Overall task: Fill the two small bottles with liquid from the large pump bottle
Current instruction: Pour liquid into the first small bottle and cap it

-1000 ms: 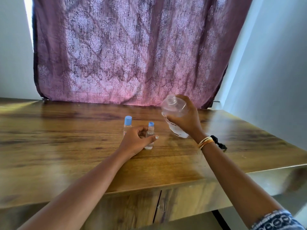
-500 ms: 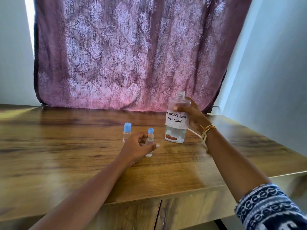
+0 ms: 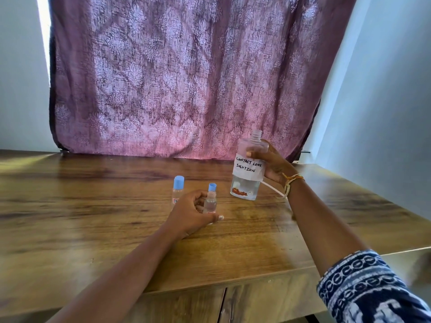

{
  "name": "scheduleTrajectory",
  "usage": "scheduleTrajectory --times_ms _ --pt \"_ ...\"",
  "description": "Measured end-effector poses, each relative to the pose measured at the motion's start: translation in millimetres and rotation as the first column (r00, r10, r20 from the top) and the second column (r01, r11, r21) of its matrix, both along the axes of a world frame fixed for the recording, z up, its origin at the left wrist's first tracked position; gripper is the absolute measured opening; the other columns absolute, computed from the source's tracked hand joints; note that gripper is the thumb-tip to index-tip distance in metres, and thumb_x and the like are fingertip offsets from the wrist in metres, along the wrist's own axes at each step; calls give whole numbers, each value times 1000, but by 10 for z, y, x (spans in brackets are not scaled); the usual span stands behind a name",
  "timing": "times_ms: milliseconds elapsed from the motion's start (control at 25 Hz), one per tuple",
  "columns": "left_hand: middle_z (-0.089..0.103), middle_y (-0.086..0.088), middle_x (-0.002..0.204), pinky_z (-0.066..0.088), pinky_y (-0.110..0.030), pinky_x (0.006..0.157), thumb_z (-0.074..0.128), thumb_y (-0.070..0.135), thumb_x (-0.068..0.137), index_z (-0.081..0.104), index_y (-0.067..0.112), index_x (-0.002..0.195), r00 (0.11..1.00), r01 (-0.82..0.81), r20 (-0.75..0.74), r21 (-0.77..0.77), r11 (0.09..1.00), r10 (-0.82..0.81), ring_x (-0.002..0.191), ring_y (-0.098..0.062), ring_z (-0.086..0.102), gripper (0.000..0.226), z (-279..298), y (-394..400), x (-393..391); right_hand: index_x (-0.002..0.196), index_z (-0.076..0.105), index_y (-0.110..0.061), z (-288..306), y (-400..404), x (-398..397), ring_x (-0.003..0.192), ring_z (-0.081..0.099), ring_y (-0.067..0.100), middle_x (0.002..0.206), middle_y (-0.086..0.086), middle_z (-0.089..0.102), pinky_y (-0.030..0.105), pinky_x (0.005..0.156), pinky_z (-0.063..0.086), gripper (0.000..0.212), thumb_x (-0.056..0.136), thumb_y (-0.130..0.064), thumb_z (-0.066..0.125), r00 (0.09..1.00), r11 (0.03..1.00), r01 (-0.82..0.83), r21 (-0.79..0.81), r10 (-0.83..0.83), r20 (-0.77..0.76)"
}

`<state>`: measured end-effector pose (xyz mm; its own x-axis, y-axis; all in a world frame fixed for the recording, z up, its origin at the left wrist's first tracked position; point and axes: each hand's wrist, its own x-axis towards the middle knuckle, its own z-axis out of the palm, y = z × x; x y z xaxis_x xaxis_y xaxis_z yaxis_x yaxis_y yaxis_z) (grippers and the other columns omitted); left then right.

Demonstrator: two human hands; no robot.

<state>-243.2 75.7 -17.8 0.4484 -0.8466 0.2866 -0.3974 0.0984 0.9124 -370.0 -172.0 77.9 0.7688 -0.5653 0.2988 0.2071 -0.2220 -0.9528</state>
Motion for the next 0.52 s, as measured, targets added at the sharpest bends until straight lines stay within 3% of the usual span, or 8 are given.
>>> scheduleTrajectory --times_ms 120,200,240,320,360,400,440,520 --pt "73 1 98 59 -30 82 89 28 60 61 30 102 1000 -8 22 9 1000 8 92 -19 70 50 18 10 -7 136 42 -1 -38 49 -34 103 64 37 119 22 61 53 91 53 99 53 -18 92 993 992 114 49 -115 25" --pt "72 3 98 58 -28 81 88 30 60 60 32 102 999 -12 40 7 1000 12 92 -18 69 50 32 25 -27 141 31 -10 -66 175 -96 104 65 34 124 21 59 46 84 57 119 44 -29 97 957 957 286 58 -288 43" --pt "72 3 98 57 -26 79 88 30 61 60 31 103 999 -12 46 5 1000 12 92 -17 69 51 38 34 -34 141 29 -14 -101 263 -114 104 64 29 124 18 57 37 81 58 112 51 -28 94 917 921 389 31 -390 78" --pt "71 4 100 55 -22 78 88 30 62 60 28 106 998 -18 61 8 1000 17 93 -16 68 53 49 40 -40 131 44 -13 -226 463 -137 96 58 17 113 12 56 20 73 53 76 68 -19 87 753 765 640 -74 -604 260" --pt "71 3 100 54 -22 78 88 30 62 60 28 107 998 -19 66 8 1000 19 94 -16 67 52 57 46 -43 118 54 -12 -301 568 -138 88 57 15 104 12 59 20 70 51 55 72 -17 84 650 647 747 -154 -660 378" --pt "71 3 100 54 -22 79 88 29 62 60 29 105 998 -17 66 3 1000 17 94 -16 67 51 64 52 -49 104 61 -13 -372 681 -132 80 58 15 95 11 63 24 67 51 37 74 -16 82 604 552 792 -260 -650 461" --pt "71 2 99 54 -21 78 87 29 62 60 31 102 998 -14 64 -3 1000 14 93 -17 67 48 70 56 -56 93 65 -15 -427 794 -117 74 61 14 86 7 66 27 66 51 23 76 -15 80 639 509 769 -386 -603 478" --pt "71 3 99 53 -16 75 87 27 63 58 34 98 998 -15 67 -3 1000 15 91 -13 67 46 78 74 -74 83 71 -15 -496 964 -50 72 66 10 79 1 71 22 69 54 7 80 -16 77 811 537 569 -623 -491 318"
